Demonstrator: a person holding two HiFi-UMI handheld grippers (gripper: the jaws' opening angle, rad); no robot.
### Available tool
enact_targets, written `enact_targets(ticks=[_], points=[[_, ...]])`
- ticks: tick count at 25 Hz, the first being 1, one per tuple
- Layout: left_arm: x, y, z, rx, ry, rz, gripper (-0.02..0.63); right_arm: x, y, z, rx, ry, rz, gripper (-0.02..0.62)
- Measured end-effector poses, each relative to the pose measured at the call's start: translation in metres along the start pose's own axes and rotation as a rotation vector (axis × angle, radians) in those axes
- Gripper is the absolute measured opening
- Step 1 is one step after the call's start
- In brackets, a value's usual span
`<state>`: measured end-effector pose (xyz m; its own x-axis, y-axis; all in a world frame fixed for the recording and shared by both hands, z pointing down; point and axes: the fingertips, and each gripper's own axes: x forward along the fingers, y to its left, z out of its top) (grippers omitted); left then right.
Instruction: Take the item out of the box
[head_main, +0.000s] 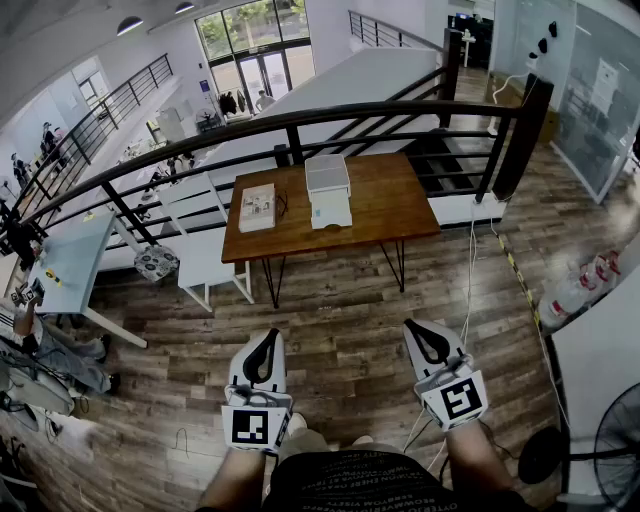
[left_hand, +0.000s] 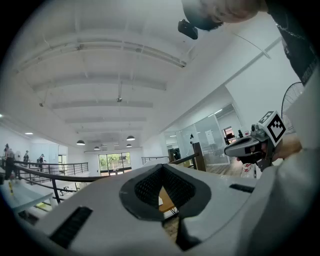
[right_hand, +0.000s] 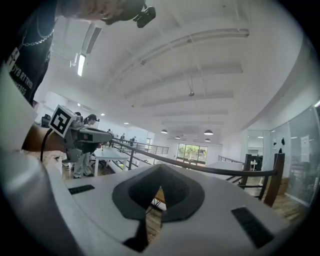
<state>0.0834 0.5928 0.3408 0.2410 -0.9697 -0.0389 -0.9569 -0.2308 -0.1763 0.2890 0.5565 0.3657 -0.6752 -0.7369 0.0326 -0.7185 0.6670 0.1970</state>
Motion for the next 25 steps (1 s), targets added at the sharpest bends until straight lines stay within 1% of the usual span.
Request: enact_targets(ticks=[2,7,9,12,14,16,18,22,25], points=[[0.002,0.002,0.000,-0.008,-0.011,0.001,0.005,0.003,0.000,0.001,0.002,-0.004,-0.001,-0.005],[0.002,0.000,-0.007,0.006,0.002,-0.019,0.005,0.006,-0.003,-0.002,0.036,-0.010,-0.012,-0.005],[0.003,0.006,-0.007,0.003,-0.006,-0.015,0.005,0.011,-0.004,-0.005,0.042,-0.008,-0.023,-0.005],[0.005,0.018,-0.013,0.005,0.008,-0.009,0.005,0.022,0.000,-0.011,0.053,0.005,-0.029,-0.005],[0.008,0.025,-0.015,0.001,-0.003,-0.006,0.005,0.028,0.002,-0.015,0.061,0.014,-0.031,-0.002],[0.014,0.030,-0.015,-0.011,-0.029,-0.001,0.006,0.035,0.002,-0.019,0.066,0.019,-0.034,0.012],[0.022,0.035,-0.020,-0.020,-0.033,-0.001,0.005,0.046,0.000,-0.023,0.071,0.028,-0.033,0.032],[0.041,0.051,-0.037,-0.039,0.007,-0.008,0.005,0.071,-0.005,-0.028,0.074,0.042,-0.031,0.070],[0.055,0.066,-0.044,-0.045,0.022,-0.022,0.006,0.090,-0.007,-0.029,0.074,0.055,-0.029,0.078]])
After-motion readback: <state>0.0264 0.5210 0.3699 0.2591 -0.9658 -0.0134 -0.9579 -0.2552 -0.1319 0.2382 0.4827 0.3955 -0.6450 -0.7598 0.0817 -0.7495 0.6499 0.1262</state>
